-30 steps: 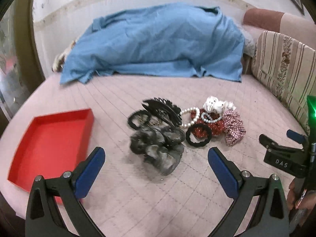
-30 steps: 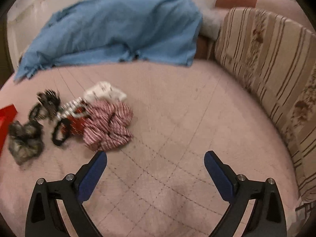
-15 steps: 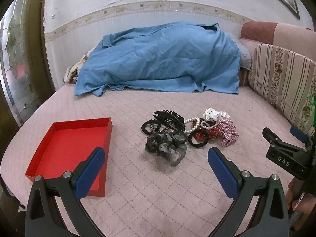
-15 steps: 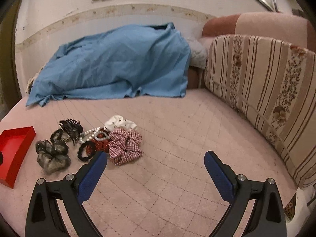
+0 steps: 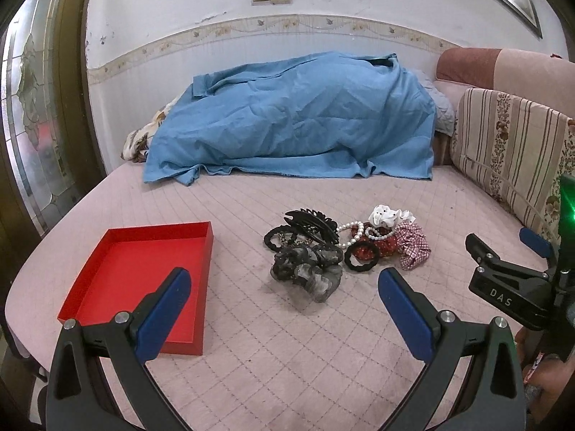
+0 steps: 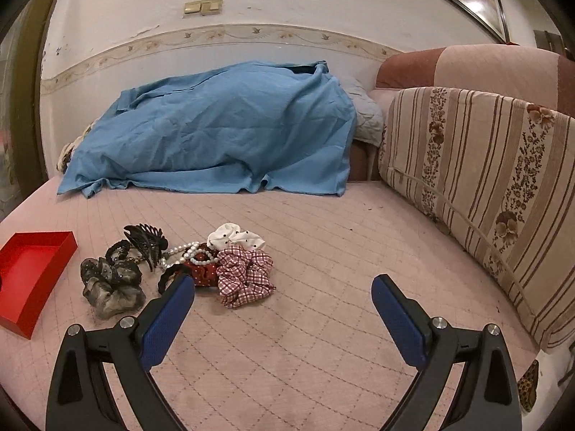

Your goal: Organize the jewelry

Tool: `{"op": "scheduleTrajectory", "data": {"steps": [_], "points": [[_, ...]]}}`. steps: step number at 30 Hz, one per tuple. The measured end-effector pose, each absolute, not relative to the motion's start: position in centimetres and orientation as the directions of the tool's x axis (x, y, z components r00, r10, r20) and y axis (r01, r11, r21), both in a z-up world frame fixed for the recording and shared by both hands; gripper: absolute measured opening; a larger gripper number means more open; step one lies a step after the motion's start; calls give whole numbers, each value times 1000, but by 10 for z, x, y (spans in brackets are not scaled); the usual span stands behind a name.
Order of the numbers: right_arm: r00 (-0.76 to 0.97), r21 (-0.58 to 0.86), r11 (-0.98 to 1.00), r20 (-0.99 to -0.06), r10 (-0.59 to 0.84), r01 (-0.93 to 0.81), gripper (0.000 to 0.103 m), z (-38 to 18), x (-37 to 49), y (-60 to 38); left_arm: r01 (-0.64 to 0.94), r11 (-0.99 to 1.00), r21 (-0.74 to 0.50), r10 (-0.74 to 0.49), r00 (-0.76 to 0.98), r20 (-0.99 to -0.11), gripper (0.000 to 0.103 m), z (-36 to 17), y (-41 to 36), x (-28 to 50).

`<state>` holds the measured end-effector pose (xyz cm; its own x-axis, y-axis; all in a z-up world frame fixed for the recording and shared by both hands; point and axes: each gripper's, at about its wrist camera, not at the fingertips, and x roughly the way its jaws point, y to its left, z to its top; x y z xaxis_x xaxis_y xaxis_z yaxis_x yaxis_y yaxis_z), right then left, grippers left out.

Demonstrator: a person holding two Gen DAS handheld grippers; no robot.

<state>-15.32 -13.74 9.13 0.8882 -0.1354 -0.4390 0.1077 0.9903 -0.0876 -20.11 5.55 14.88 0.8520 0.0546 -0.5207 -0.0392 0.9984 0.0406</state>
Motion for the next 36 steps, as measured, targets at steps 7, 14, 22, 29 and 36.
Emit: {"op": "scheduleTrajectory", "data": {"steps": [7, 14, 22, 29, 36], "points": [[888, -86, 991, -443, -127, 99, 101, 90, -152, -134, -30, 998, 47, 50, 852, -521, 103, 150, 56, -205], [890, -82, 992, -439, -121, 94, 101, 91, -151, -131, -35, 998, 44, 53, 852, -521, 103, 149, 56, -205], [894, -83, 993, -433, -114, 86, 101, 91, -149, -126, -58, 998, 27, 64, 858, -509, 103, 147, 66, -200], [892, -90, 993, -438, -109, 78, 101, 89, -148, -124, -73, 997, 28, 78, 871, -485, 103, 146, 68, -201], [887, -84, 994, -450, -104, 73, 101, 86, -145, -124, -76, 996, 44, 88, 876, -475, 103, 142, 69, -196]]}}
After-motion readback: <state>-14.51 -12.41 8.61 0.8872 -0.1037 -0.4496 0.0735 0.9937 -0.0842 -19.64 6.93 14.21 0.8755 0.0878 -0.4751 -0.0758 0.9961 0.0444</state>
